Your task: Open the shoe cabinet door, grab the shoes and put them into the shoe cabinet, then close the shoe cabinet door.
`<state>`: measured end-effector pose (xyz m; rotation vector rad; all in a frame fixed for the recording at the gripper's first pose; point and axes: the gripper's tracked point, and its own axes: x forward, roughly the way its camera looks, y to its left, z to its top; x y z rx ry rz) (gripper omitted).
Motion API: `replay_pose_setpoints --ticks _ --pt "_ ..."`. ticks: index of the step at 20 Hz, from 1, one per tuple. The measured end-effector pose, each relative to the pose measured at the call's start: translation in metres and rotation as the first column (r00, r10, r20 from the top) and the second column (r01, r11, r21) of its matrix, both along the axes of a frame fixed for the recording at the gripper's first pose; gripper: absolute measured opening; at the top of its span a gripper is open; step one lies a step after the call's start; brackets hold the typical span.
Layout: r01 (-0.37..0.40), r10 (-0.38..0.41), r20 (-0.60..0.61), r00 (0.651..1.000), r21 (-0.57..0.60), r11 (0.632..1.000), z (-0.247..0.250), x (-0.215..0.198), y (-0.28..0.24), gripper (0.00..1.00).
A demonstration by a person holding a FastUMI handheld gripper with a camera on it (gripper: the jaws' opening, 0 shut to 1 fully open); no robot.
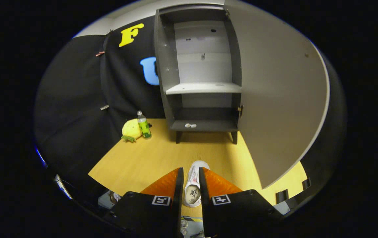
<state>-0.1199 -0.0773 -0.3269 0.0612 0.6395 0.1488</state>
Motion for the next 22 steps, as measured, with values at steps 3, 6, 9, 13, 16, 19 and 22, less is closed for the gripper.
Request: replay_pose_setpoints --ticks 3,6,9,13,16,19,22 --pt "0.024 -0.023 -0.110 0.994 0.010 1.000 -0.057 0.002 0.013 0.31" --pt "0.057 -0.055 -0.177 0.983 0.004 0.998 -0.106 0.014 0.021 0.31" --pt "0.097 -0.096 -0.231 0.968 -0.004 0.995 -0.143 0.023 0.025 0.31" --pt "0.121 -0.125 -0.285 0.950 -0.032 0.992 -0.176 0.020 0.024 0.30" --pt "0.131 -0.141 -0.309 0.940 -0.053 0.990 -0.196 0.023 0.022 0.30" --pt "0.151 -0.162 -0.316 0.935 -0.059 0.987 -0.211 0.031 0.021 0.31" --pt "0.167 -0.175 -0.279 0.944 -0.052 0.985 -0.216 0.045 0.021 0.30"
